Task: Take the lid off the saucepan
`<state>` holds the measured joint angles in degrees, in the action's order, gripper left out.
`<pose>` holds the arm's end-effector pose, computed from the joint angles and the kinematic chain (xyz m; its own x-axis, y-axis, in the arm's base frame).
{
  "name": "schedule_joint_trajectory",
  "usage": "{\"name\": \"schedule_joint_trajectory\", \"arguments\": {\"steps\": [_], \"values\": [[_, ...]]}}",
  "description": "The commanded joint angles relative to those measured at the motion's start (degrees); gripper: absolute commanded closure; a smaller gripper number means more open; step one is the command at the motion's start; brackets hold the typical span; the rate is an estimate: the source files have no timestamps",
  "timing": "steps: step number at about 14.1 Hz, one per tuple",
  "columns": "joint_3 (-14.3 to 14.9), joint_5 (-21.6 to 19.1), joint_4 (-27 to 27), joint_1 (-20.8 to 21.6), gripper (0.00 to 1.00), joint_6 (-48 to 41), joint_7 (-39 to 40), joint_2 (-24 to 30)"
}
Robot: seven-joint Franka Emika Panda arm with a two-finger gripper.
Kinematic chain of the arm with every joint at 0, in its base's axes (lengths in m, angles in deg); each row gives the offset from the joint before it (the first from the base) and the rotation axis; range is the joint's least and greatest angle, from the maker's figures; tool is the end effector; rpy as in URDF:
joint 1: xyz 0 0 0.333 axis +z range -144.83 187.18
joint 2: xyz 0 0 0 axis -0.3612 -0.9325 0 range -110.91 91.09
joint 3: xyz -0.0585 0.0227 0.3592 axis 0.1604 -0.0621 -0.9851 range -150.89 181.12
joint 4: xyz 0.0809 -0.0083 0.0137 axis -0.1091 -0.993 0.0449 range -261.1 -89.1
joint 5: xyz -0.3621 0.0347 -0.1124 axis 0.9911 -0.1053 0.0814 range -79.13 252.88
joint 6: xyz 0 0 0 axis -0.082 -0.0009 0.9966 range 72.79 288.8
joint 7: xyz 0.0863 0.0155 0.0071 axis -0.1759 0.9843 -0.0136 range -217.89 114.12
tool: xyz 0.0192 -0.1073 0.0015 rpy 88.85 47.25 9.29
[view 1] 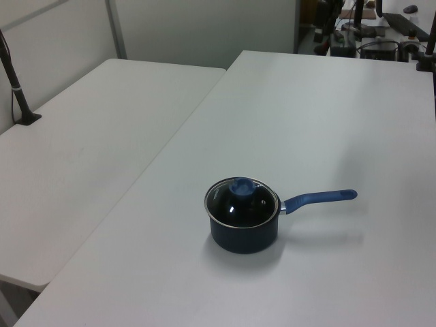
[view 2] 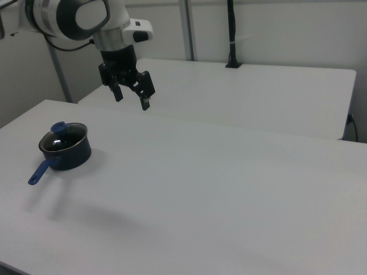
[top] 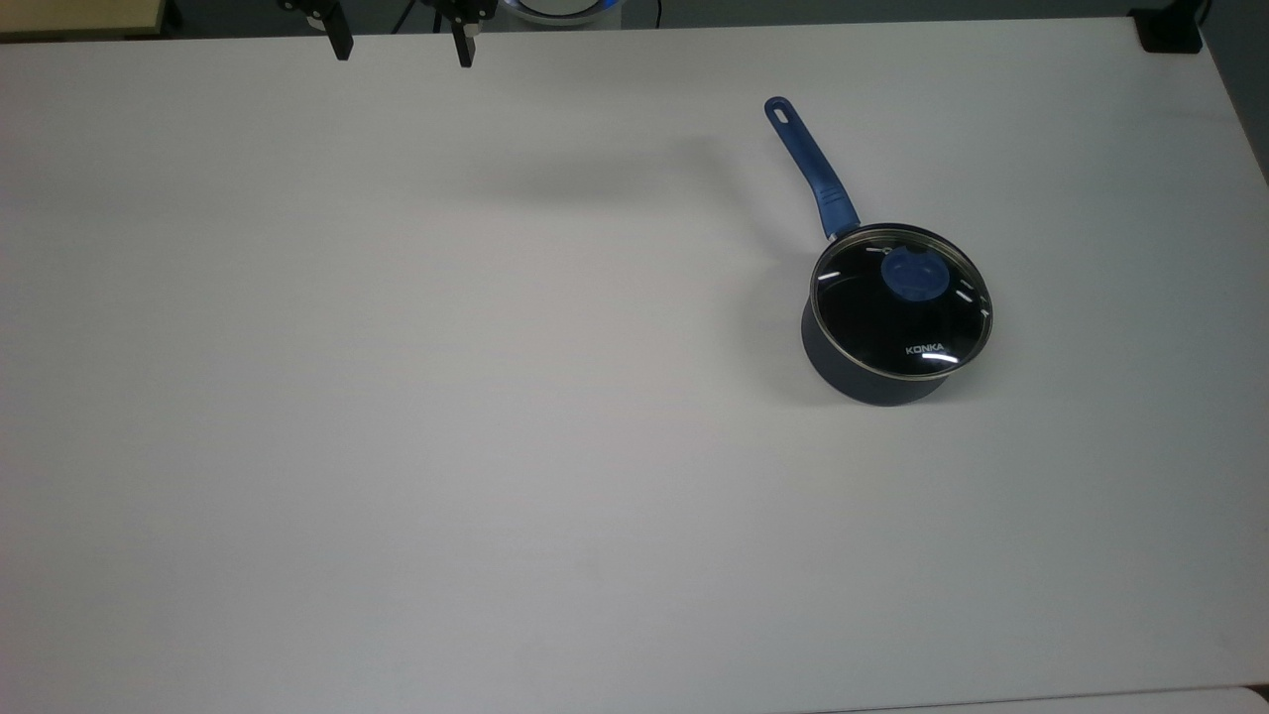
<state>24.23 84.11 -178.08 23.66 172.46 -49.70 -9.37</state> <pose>0.5500 -0.0598 0.6662 0.9904 -0.0838 0.1100 -0.0792 -0.9958 -0.0453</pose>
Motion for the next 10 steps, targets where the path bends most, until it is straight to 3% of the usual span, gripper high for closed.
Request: {"name": "schedule_joint_trajectory", "arguments": {"steps": [1,5,7,10], "values": [[0.2,0.5,-0.8,1.2,0.00,-1.2,7.7,-0.6],[-1.7,0.8,0.1,5.2,0.00,-0.2,4.6,-3.3],[-5.1,0.4,1.2,9.6,0.00,6.9,-5.3,-5.4],[-5.6,1.4,3.4,17.1,0.00,10.0,-20.8,-10.5]]}}
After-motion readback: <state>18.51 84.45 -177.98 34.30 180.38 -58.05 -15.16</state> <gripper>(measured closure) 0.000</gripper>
